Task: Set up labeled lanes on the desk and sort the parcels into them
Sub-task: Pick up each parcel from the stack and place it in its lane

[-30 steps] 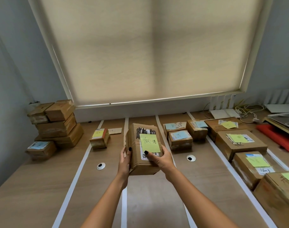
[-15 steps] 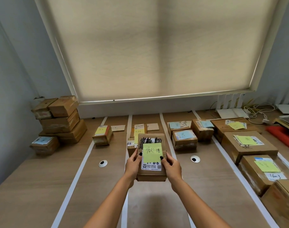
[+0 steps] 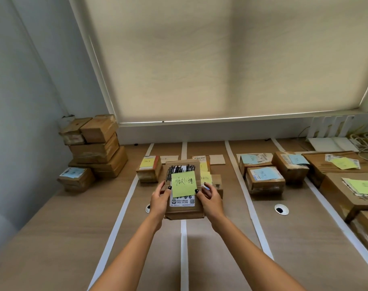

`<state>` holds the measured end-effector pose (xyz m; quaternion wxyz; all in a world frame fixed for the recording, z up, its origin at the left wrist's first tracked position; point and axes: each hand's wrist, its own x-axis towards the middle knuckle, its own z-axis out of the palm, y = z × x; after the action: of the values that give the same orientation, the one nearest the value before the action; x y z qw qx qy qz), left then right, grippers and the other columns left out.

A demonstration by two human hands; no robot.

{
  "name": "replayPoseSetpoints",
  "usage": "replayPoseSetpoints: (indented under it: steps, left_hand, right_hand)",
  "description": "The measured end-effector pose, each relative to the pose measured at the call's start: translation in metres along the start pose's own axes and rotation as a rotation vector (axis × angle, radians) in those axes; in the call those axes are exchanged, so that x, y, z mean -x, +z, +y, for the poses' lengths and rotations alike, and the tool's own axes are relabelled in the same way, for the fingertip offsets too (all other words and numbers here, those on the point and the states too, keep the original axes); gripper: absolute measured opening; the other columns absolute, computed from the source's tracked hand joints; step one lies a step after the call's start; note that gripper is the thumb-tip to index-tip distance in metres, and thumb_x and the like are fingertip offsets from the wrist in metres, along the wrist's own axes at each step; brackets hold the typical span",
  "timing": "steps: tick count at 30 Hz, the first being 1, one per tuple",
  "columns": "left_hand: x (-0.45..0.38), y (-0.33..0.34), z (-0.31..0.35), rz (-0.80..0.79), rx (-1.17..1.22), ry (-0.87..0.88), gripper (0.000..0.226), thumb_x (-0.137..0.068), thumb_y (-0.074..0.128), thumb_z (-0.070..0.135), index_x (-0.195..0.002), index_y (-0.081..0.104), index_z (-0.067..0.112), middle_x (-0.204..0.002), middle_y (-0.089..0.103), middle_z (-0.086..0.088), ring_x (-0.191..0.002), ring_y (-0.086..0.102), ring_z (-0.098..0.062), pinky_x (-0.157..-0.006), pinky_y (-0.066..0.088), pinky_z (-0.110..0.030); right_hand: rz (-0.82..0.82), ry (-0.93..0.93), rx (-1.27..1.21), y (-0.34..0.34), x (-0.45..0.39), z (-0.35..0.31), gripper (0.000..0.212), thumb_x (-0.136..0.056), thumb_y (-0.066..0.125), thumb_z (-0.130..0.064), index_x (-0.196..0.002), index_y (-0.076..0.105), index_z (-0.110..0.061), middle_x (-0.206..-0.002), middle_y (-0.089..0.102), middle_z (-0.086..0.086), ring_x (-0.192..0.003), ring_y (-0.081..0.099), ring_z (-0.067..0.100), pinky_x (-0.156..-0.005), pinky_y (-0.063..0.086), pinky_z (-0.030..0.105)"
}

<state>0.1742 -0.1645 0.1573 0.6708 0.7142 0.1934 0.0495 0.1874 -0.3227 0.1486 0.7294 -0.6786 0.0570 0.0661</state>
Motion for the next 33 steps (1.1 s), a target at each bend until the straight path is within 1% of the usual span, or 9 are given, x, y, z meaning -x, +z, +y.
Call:
replayPoseSetpoints:
  steps: [3,5,9,11,14,20,26,29,33]
  left_hand:
    - [-0.028,-0.023,0.002,-0.055,-0.003,0.024,0.047,-0.098,0.045,0.023,-0.143,0.032,0.028,-0.131,0.05,-0.01,-0.095,0.059,-0.015,-0.06,0.049,-0.025]
    - [-0.05,-0.04,0.001,-0.11,-0.028,0.036,0.048,-0.097,0.047,0.023,-0.142,0.031,0.03,-0.129,0.049,-0.007,-0.096,0.057,-0.013,-0.063,0.05,-0.024]
    - [-0.104,-0.072,-0.002,-0.23,-0.067,0.048,0.061,-0.092,0.056,0.018,-0.142,0.025,0.03,-0.143,0.038,-0.004,-0.126,0.041,-0.021,-0.098,0.045,-0.036]
    - [-0.13,-0.084,-0.003,-0.268,-0.064,0.02,0.065,-0.091,0.058,0.013,-0.144,0.022,0.023,-0.135,0.038,0.003,-0.12,0.041,-0.015,-0.095,0.042,-0.03]
    - [-0.171,-0.095,-0.007,-0.295,-0.108,-0.001,0.064,-0.089,0.06,0.011,-0.142,0.025,0.019,-0.137,0.042,-0.003,-0.113,0.044,-0.014,-0.086,0.045,-0.024]
    - [-0.239,-0.092,-0.028,-0.276,-0.183,-0.027,0.068,-0.088,0.061,0.015,-0.146,0.025,0.022,-0.135,0.026,-0.004,-0.123,0.038,-0.02,-0.103,0.039,-0.032]
    - [-0.29,-0.073,-0.061,-0.263,-0.214,-0.055,0.064,-0.091,0.054,0.003,-0.146,0.026,0.018,-0.146,0.026,-0.005,-0.132,0.035,-0.022,-0.109,0.037,-0.036]
    - [-0.308,-0.064,-0.08,-0.231,-0.24,-0.058,0.061,-0.092,0.049,-0.001,-0.145,0.03,0.022,-0.148,0.034,-0.003,-0.135,0.035,-0.021,-0.109,0.037,-0.039]
    - [-0.322,-0.054,-0.094,-0.181,-0.266,-0.009,0.058,-0.092,0.045,-0.005,-0.144,0.035,0.021,-0.147,0.039,-0.003,-0.135,0.036,-0.019,-0.111,0.034,-0.035]
  right_hand:
    - [0.0,-0.003,0.057,0.032,-0.024,0.004,0.045,-0.091,0.057,-0.015,-0.134,0.043,-0.015,-0.137,0.049,0.008,-0.122,0.051,0.02,-0.098,0.049,0.036]
    - [0.005,0.006,0.082,0.056,-0.041,0.008,0.046,-0.092,0.057,-0.016,-0.135,0.041,-0.017,-0.139,0.048,0.006,-0.124,0.048,0.02,-0.098,0.048,0.035]
    - [0.027,0.018,0.139,0.104,-0.079,0.015,0.056,-0.091,0.058,-0.018,-0.142,0.034,-0.02,-0.143,0.043,0.006,-0.127,0.044,0.023,-0.101,0.044,0.04]
    - [0.04,0.034,0.167,0.124,-0.099,0.018,0.062,-0.09,0.06,-0.019,-0.145,0.03,-0.02,-0.142,0.042,0.006,-0.125,0.044,0.023,-0.098,0.045,0.038]
    - [0.081,0.038,0.215,0.146,-0.133,0.026,0.065,-0.086,0.064,-0.025,-0.143,0.032,-0.028,-0.141,0.04,0.009,-0.122,0.044,0.024,-0.097,0.047,0.04]
    - [0.133,0.054,0.281,0.169,-0.196,0.044,0.06,-0.09,0.058,-0.023,-0.144,0.033,-0.023,-0.138,0.037,0.006,-0.114,0.043,0.018,-0.093,0.044,0.033]
    - [0.172,0.113,0.281,0.176,-0.247,0.085,0.054,-0.094,0.051,-0.017,-0.143,0.032,-0.025,-0.144,0.036,0.003,-0.13,0.039,0.024,-0.107,0.038,0.042]
    - [0.161,0.134,0.23,0.182,-0.264,0.105,0.055,-0.096,0.046,-0.011,-0.146,0.026,-0.025,-0.144,0.042,0.002,-0.131,0.039,0.02,-0.105,0.036,0.033]
    - [0.184,0.124,0.264,0.186,-0.283,0.118,0.057,-0.099,0.04,-0.017,-0.149,0.014,-0.024,-0.152,0.03,0.0,-0.139,0.03,0.02,-0.113,0.03,0.037]
